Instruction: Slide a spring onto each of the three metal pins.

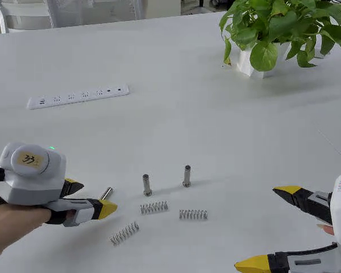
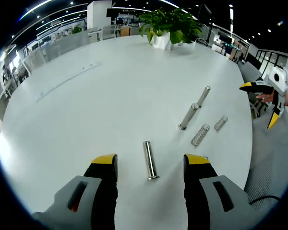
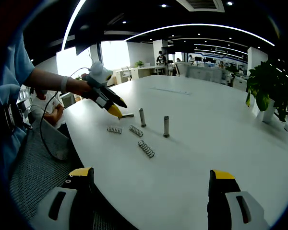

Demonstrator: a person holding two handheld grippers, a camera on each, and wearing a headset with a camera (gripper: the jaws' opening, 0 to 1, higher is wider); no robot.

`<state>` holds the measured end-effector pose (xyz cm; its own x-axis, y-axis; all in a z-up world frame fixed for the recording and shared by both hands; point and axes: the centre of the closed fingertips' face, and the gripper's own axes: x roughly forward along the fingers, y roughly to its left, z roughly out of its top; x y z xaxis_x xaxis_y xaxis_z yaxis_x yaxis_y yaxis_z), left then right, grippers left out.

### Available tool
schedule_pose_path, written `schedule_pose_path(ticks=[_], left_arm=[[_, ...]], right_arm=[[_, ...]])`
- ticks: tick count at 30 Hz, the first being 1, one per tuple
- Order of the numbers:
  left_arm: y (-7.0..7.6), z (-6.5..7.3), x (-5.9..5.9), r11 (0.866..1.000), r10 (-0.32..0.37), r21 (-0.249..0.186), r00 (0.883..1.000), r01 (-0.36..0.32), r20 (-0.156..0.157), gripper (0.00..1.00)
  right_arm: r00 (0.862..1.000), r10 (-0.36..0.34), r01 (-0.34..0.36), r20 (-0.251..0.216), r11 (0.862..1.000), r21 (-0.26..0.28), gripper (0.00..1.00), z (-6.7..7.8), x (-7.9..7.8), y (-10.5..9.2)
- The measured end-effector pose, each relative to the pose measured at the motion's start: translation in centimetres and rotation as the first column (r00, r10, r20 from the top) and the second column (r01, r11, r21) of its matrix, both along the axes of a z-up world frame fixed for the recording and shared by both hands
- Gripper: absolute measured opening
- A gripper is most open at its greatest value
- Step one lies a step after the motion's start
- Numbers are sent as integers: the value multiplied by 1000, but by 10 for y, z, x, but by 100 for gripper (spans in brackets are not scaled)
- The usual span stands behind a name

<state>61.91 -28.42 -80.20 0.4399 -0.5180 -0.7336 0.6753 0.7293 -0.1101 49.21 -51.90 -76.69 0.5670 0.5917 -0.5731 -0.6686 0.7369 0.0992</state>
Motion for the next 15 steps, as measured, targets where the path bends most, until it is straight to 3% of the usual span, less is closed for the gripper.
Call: schedule_pose_path(ticks=[8, 15], left_arm=[[-3, -9, 1, 1000, -8, 17, 1000, 8, -14, 43], [0, -12, 10, 999, -2, 32, 1000, 2, 2, 30]], right_arm=[[1000, -2, 2, 2, 1000, 4, 99, 1, -1, 1], [1000, -2, 2, 0, 1000, 2, 99, 0, 0, 1]])
